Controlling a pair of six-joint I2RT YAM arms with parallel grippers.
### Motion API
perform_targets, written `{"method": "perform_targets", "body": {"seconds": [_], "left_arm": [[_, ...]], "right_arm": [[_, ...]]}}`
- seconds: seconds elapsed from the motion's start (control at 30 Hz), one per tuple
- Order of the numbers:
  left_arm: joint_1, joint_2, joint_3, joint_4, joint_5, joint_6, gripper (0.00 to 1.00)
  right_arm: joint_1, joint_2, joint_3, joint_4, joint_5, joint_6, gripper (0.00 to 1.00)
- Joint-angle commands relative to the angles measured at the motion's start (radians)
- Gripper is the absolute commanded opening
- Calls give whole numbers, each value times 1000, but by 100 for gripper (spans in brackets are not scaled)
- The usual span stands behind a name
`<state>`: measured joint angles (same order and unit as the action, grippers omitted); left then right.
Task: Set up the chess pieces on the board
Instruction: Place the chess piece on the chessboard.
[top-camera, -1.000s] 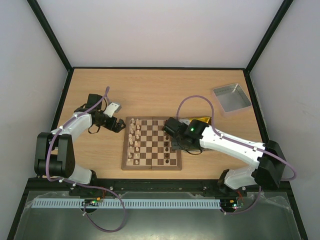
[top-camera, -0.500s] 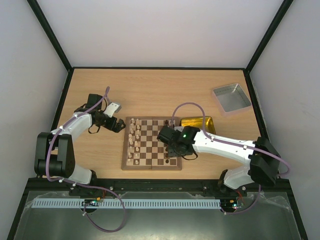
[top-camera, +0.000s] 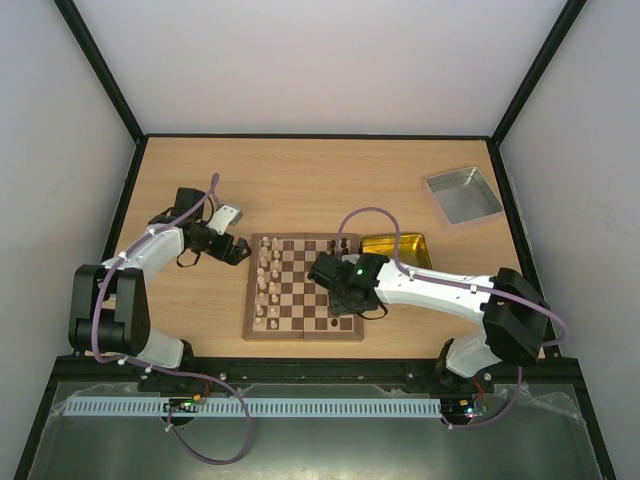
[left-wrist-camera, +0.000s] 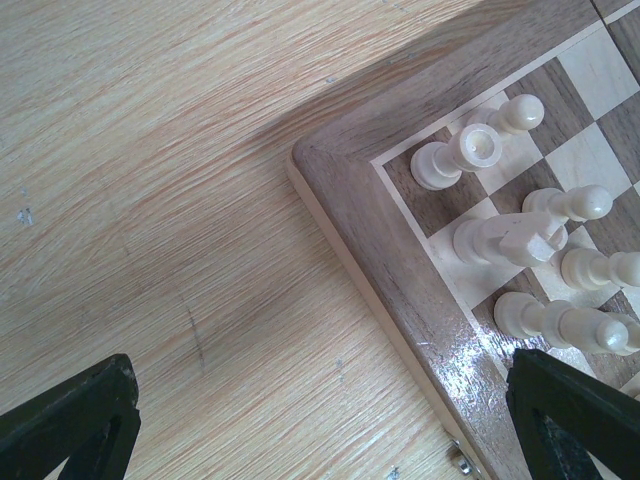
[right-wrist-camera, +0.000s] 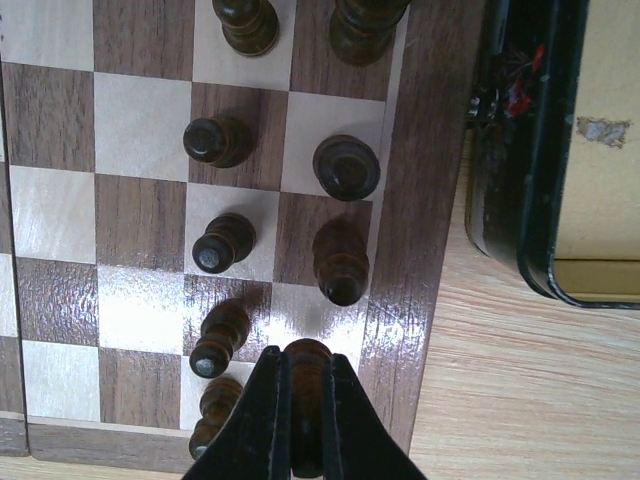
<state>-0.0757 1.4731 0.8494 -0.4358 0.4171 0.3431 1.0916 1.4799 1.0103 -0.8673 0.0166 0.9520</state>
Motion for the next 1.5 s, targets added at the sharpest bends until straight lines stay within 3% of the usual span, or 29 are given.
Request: {"method": "perform_targets", "body": {"seconds": [0.0,0.87,1.23,1.47], "left_arm": [[-4,-2,-10,-1,-1,-1,100],[-4,1,-9,0,3,0,100],[-5,4,-8,0,3,1,100],[-5,3,-9,0,3,0,100]], "right_arm": [[7,19,-15,14,8,-5,3],[5,71,-8,23,26,-21,8],[5,80,11,19,44,-23,13],[5,77,39,-1,63,-22,23]]}}
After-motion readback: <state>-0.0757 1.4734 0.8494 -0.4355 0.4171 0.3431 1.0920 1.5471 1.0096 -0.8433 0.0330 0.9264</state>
